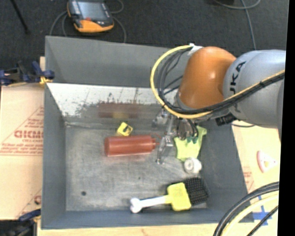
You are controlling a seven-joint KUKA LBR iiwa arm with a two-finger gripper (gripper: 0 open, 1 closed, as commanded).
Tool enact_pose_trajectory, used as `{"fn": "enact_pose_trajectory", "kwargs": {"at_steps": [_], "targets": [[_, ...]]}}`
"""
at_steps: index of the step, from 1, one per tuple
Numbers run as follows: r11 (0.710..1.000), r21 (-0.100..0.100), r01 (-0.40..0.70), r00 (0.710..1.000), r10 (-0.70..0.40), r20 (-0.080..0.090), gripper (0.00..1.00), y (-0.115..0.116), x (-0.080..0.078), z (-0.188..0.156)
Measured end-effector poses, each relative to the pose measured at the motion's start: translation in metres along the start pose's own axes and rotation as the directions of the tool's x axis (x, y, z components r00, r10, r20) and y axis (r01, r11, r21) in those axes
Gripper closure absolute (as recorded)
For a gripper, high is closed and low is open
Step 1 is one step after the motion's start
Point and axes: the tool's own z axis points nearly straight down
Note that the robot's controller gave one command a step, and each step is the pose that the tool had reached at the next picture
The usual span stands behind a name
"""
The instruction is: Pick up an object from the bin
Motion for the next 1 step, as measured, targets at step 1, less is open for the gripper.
{"fn": "enact_pose_trajectory", "kwargs": {"at_steps": [1], "targets": [[0.994, 0.0, -0.106, 0.994, 0.106, -0.002, 1.0, -0.0052, 0.0171, 0.0993]]}}
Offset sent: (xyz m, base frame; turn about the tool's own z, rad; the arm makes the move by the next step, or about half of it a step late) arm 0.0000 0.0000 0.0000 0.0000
